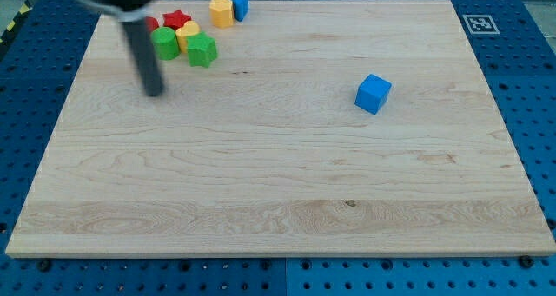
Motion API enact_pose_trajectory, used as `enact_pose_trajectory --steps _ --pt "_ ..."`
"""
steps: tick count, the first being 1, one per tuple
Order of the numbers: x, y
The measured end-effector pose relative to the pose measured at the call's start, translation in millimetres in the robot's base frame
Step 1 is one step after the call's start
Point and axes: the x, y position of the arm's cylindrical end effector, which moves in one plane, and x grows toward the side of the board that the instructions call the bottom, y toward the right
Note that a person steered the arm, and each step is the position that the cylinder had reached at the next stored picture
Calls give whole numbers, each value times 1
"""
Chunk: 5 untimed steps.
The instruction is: Push the green circle towards the center of the board
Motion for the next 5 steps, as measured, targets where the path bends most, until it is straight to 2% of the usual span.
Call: enact_pose_trajectory --steps 1,2,3,4,5 --pt "-45 -67" --pt "-76 -73" --pt "-100 -52" --pt "-104 -12" --pt "-69 65"
